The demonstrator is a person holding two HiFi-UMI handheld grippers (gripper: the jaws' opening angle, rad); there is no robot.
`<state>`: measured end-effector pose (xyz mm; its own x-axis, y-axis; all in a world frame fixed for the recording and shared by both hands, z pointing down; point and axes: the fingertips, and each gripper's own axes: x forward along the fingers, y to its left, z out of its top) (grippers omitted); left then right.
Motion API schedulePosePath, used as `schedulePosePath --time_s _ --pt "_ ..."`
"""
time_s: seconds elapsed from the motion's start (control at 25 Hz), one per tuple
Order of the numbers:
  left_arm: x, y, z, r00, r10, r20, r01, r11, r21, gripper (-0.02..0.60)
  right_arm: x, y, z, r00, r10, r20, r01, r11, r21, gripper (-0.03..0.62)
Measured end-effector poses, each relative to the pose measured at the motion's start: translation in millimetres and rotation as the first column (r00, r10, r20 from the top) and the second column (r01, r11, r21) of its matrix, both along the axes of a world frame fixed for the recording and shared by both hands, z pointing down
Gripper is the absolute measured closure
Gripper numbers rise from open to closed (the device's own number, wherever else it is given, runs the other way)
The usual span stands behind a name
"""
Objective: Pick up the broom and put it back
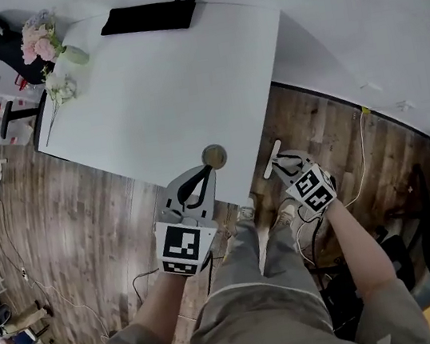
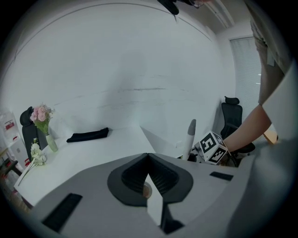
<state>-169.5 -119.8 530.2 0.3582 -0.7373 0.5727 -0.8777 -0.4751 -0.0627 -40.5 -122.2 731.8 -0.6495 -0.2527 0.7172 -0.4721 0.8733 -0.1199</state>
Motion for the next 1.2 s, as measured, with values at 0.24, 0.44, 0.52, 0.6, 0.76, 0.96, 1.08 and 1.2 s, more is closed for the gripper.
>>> schedulePosePath --time_s 0.24,0.44,0.52,0.6,0.76,0.96,1.08,1.2 --pt "14.4 -0.5 -24.8 0.999 0.035 -0.006 -0.035 0.998 0.052 0.565 64.8 -6.2 -46.4 0.963 0.266 0.034 -0.267 0.963 0.032 0.49" --pt "23.5 -3.7 -57.0 0.998 0.059 -0.007 -0.058 0.992 0.114 0.565 96.3 -8.7 -127.7 0.89 0.441 0.115 -0.449 0.892 0.051 0.49" --pt "27.1 -4.4 -71.7 0.998 0.07 -0.009 -0.068 0.988 0.141 0.565 103.0 -9.3 -165.0 0.868 0.473 0.151 -0.488 0.869 0.082 0.49" --pt "29.9 -7.0 -85.9 0.997 0.083 -0.009 -0.08 0.982 0.169 0.565 108.2 -10.5 -203.2 0.849 0.492 0.192 -0.518 0.846 0.125 0.49" --pt "35.4 -14.5 -117.9 0.994 0.108 -0.02 -0.101 0.969 0.227 0.565 117.6 -9.1 -281.2 0.831 0.484 0.274 -0.547 0.801 0.243 0.49" --pt "54.0 -22.1 -169.5 0.988 0.146 -0.051 -0.123 0.94 0.318 0.565 139.0 2.0 -365.0 0.797 0.486 0.358 -0.597 0.723 0.348 0.49" --pt "70.7 -22.0 -200.0 0.981 0.185 -0.058 -0.15 0.914 0.377 0.565 157.9 15.7 -406.5 0.758 0.506 0.411 -0.648 0.658 0.385 0.49" --pt "87.8 -16.1 -221.2 0.971 0.234 -0.055 -0.192 0.893 0.408 0.565 174.4 32.8 -437.7 0.723 0.52 0.455 -0.688 0.603 0.404 0.49"
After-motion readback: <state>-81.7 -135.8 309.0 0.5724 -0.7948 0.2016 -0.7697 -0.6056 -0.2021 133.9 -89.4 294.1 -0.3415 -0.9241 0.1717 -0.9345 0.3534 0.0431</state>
